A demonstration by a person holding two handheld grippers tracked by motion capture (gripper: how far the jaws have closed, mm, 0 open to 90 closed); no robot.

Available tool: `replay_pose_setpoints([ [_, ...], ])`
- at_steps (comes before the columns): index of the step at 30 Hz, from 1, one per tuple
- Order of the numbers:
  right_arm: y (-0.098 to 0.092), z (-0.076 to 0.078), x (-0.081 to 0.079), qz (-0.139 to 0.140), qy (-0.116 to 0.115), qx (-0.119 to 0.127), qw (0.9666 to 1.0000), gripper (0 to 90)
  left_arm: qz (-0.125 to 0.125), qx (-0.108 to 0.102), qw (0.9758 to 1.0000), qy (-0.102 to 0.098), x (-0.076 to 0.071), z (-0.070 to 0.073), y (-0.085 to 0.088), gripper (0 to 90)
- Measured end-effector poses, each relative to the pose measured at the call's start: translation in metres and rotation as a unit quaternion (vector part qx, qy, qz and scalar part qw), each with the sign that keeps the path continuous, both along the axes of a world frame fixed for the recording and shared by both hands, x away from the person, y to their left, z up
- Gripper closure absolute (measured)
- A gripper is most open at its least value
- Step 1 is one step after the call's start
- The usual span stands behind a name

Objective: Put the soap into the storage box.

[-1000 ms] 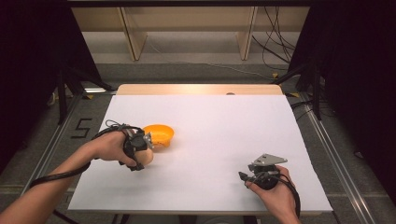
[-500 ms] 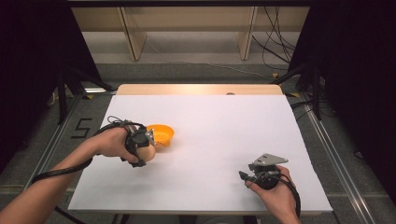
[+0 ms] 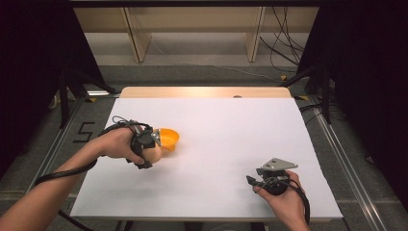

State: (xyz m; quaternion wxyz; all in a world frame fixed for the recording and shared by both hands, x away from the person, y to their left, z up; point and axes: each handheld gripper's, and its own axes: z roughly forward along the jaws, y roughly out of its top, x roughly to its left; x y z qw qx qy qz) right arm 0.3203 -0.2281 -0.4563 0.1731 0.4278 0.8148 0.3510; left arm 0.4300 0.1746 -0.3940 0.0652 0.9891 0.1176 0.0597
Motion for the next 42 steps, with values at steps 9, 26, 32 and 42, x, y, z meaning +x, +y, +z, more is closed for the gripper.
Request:
replay_pose_setpoints([
  [9, 0.001, 0.001, -0.001, -0.006, 0.008, 0.004, 0.9999, 52.3, -0.002, 0.000, 1.0000, -0.007, 0.005, 0.004, -0.003, 32.6],
  [26, 0.001, 0.001, -0.001, -0.006, 0.007, 0.004, 0.9999, 52.2, 0.000, 0.000, 0.9998, -0.018, 0.010, 0.010, -0.005, 32.6],
  [32, 0.001, 0.001, -0.001, -0.006, 0.006, 0.004, 1.0000, 52.2, 0.000, -0.002, 0.9998, -0.019, 0.012, 0.010, -0.005, 32.6],
  [42, 0.000, 0.000, 0.001, 0.007, -0.004, 0.001, 1.0000, 52.1, 0.000, 0.000, 0.9996, -0.029, 0.017, 0.012, -0.005, 32.6],
])
